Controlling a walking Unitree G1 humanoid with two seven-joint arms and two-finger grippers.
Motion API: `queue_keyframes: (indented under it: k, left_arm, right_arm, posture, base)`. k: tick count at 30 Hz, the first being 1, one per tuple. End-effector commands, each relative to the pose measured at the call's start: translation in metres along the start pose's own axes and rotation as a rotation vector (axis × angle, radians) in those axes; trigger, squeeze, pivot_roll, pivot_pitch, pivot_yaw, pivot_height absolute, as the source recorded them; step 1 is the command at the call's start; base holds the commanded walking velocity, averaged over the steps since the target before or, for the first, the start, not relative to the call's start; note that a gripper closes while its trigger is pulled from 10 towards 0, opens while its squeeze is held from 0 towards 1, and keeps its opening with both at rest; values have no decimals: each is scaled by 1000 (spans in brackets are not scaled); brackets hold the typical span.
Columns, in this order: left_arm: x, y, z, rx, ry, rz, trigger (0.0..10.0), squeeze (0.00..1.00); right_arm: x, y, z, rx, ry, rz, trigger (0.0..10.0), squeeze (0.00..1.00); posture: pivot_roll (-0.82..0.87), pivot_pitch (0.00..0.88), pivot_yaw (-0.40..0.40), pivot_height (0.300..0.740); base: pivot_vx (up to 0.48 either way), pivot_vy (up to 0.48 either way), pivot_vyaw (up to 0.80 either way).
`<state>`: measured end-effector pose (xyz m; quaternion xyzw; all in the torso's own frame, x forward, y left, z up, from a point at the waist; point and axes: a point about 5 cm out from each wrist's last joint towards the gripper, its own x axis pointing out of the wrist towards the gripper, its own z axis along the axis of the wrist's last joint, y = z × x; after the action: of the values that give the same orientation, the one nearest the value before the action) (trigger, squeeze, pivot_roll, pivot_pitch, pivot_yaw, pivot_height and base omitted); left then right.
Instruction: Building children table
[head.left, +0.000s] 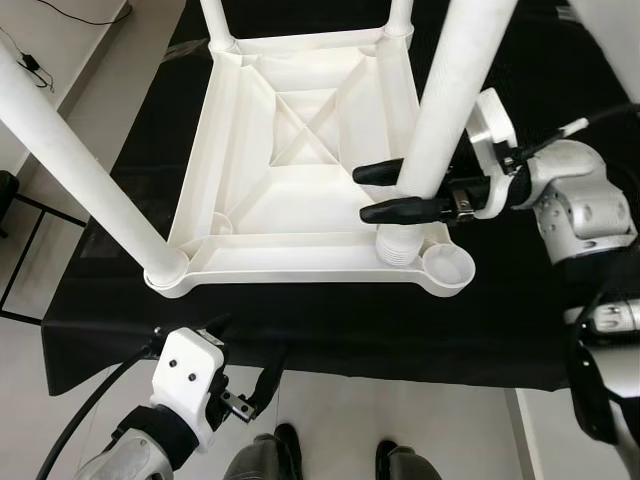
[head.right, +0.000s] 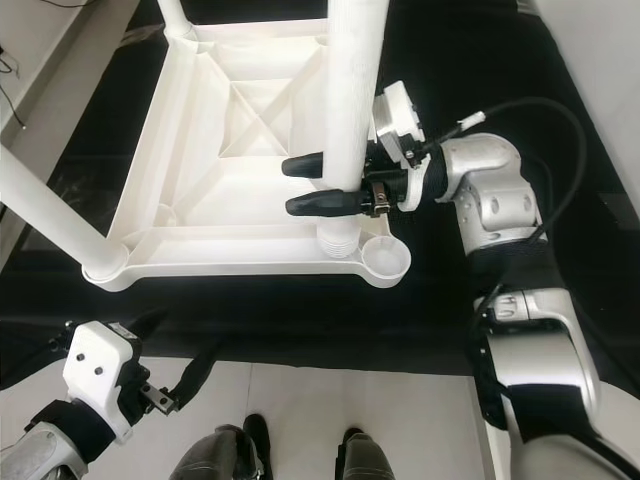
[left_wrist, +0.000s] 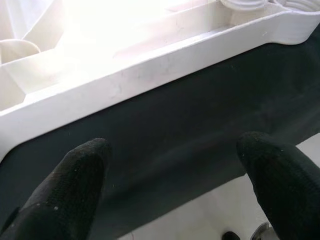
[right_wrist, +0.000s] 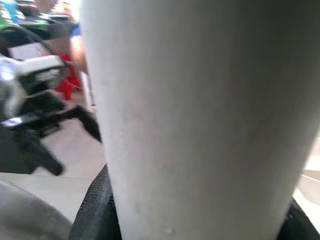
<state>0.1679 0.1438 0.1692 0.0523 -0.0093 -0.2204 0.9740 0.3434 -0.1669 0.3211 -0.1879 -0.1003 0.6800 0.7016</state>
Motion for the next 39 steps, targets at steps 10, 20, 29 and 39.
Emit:
queue_keyframes:
  k: [10,20,29,39]
  left_arm:
    - [-8,-6,0,-14,31,-23,10000,0]
    - [-10,-4,-1,-23,42,-34,10000,0]
    - [-11,-3,-1,-14,52,-42,10000,0]
    - [-10,2,-2,-5,54,-17,10000,0]
  right_arm:
    - [-18,1,12,14,-27,8,10000,0]
    - [-39,14,16,46,-63,-2,10000,0]
    - [-53,23,12,63,-67,-40,10000,0]
    - [-56,30,14,65,-59,-35,10000,0]
  posture:
    - [-12,381,74,740]
    - [-12,390,101,740]
    - [-4,388,120,740]
    - [-14,379,129,740]
  base:
    - [0,0,0]
    - [0,0,0]
    - [0,0,0]
    - [0,0,0]
